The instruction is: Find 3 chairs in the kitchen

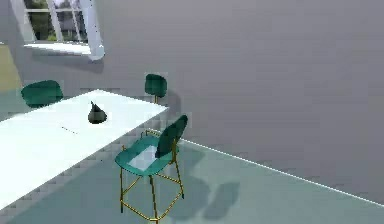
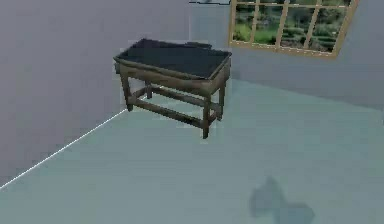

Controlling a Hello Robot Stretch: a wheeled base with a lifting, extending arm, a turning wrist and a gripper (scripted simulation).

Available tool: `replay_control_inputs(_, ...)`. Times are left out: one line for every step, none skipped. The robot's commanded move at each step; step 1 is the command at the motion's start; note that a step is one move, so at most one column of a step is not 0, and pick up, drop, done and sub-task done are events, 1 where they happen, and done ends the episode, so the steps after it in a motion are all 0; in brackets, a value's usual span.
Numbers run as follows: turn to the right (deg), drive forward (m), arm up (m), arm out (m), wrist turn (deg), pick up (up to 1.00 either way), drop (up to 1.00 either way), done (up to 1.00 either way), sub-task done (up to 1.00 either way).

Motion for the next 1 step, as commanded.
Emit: replay_control_inputs(30.0, 0.00, 0.00, 0.00, 0.0, 0.00, 0.00, 0.00, 0.00)
